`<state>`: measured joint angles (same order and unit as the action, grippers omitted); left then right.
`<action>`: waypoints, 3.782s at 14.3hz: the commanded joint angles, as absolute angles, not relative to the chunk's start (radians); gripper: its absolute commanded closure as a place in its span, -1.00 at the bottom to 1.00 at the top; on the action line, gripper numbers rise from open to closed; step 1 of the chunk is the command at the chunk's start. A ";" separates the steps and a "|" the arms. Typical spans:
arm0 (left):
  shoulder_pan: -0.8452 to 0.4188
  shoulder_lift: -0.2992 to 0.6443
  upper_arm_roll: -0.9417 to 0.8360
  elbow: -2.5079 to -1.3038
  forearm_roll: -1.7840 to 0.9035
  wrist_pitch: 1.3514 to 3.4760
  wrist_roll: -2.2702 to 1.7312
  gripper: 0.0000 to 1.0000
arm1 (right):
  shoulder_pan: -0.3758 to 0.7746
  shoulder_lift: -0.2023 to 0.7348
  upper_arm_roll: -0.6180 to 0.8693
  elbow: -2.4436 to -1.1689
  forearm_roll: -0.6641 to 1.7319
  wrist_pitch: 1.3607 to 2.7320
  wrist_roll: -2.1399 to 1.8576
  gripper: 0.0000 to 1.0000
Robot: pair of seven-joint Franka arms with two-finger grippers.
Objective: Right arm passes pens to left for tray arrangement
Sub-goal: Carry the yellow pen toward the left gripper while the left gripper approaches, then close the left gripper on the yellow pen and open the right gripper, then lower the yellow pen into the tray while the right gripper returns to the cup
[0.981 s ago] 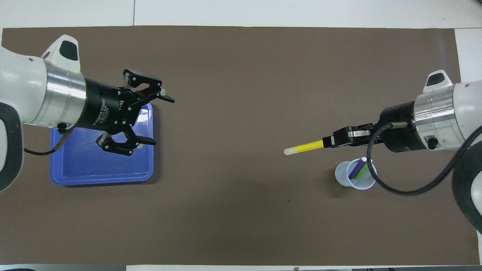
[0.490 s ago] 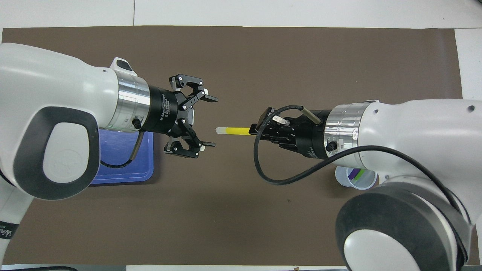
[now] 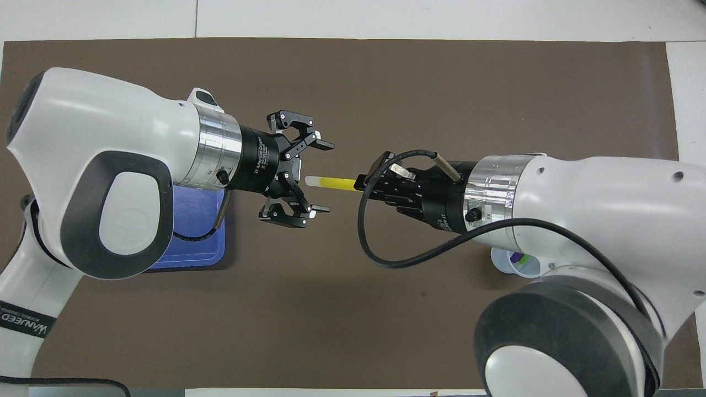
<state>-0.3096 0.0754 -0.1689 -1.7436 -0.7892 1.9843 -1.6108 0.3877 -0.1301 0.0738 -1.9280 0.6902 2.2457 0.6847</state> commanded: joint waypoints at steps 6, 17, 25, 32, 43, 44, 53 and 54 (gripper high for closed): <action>-0.318 0.057 -0.166 -1.775 -0.821 1.993 -1.572 -0.63 | 0.391 -0.143 0.072 -1.948 0.716 2.272 0.686 1.00; -0.310 0.049 -0.166 -1.770 -0.821 1.971 -1.575 0.23 | 0.391 -0.143 0.072 -1.948 0.716 2.272 0.681 1.00; -0.307 0.041 -0.163 -1.769 -0.821 1.988 -1.574 1.00 | 0.391 -0.143 0.072 -1.948 0.716 2.272 0.681 1.00; -0.299 0.035 -0.161 -1.772 -0.821 1.994 -1.577 1.00 | 0.379 -0.143 0.066 -1.947 0.698 2.221 0.672 -1.00; -0.167 -0.014 -0.155 -1.976 -0.651 2.057 -1.136 1.00 | 0.117 -0.182 0.064 -1.974 0.444 1.807 -0.278 -0.32; -0.146 -0.011 -0.155 -1.982 -0.609 2.053 -1.026 1.00 | 0.103 -0.184 0.064 -1.986 0.421 1.793 -0.349 -0.27; -0.005 0.135 -0.156 -1.964 -0.157 2.017 -0.241 1.00 | -0.004 -0.022 0.066 -2.009 0.184 1.792 -1.184 -0.31; -0.005 0.149 -0.156 -1.956 -0.128 2.017 -0.204 1.00 | -0.014 -0.011 0.067 -2.011 0.184 1.804 -1.210 -0.30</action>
<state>-0.0114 0.1215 -0.1505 -1.9817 -0.1952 2.0280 -0.2972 0.0224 -0.0272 0.0536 -2.0059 0.2031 1.7830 -1.1163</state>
